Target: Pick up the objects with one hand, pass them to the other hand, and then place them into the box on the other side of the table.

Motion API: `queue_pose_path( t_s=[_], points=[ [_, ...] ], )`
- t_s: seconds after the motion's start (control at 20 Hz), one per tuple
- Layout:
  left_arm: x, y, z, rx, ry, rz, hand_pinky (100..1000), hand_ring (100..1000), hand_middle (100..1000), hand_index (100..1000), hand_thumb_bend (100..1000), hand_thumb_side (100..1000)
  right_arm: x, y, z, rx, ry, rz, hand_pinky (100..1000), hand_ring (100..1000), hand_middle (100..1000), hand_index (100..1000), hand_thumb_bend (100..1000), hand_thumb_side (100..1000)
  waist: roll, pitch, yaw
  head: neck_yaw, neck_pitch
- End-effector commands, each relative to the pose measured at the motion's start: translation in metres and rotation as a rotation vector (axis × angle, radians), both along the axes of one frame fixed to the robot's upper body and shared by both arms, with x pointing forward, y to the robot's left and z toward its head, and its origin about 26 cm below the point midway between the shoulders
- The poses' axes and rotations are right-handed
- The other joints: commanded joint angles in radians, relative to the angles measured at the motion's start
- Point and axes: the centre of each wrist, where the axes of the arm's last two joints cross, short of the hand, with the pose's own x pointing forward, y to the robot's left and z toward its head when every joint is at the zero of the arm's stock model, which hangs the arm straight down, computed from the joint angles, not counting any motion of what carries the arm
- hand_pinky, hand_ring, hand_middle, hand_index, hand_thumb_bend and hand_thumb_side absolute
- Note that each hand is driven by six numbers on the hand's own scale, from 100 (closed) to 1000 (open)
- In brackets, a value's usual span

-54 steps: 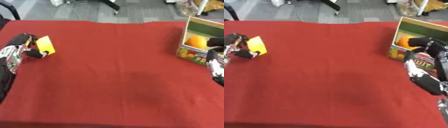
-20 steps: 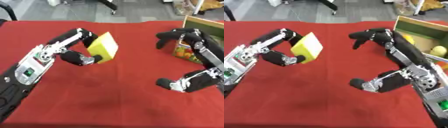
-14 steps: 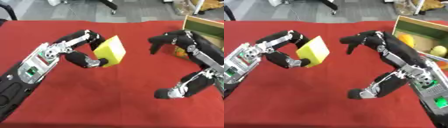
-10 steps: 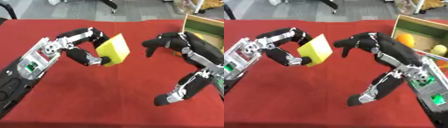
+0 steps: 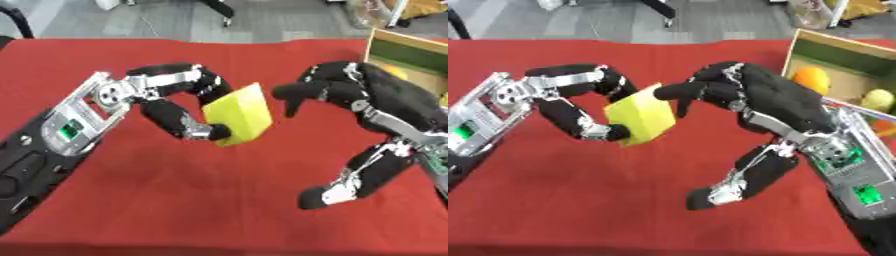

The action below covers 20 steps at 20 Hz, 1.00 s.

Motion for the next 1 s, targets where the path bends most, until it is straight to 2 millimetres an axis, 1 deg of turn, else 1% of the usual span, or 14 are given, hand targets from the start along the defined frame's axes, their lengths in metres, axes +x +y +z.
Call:
queue_pose_path(
  t_s=[0.05, 0.25, 0.65, 1.0],
  points=[
    [0.0, 0.0, 0.009, 0.022, -0.014, -0.014, 631, 565, 532, 689, 300, 457, -0.002, -0.001, 0.012, 0.007, -0.071, -0.023, 607, 587, 527, 912, 670, 458, 0.0, -0.027, -0.001, 0.002, 0.006],
    [0.0, -0.001, 0.004, 0.054, 0.006, -0.019, 633, 567, 533, 690, 302, 457, -0.002, -0.001, 0.014, 0.003, -0.108, -0.07, 606, 583, 523, 913, 655, 461, 0.0, -0.027, -0.001, -0.001, 0.006],
    [-0.002, -0.012, 0.005, 0.077, 0.02, -0.066, 636, 569, 535, 691, 299, 457, -0.004, 0.008, 0.01, -0.043, -0.173, -0.116, 612, 582, 524, 917, 620, 456, -0.001, -0.027, 0.002, -0.002, 0.006],
    [-0.005, -0.02, 0.008, 0.078, 0.026, -0.094, 634, 566, 532, 689, 298, 458, -0.007, 0.016, 0.003, -0.078, -0.205, -0.13, 613, 585, 527, 914, 550, 426, -0.002, -0.027, 0.005, -0.004, 0.006]
  ],
)
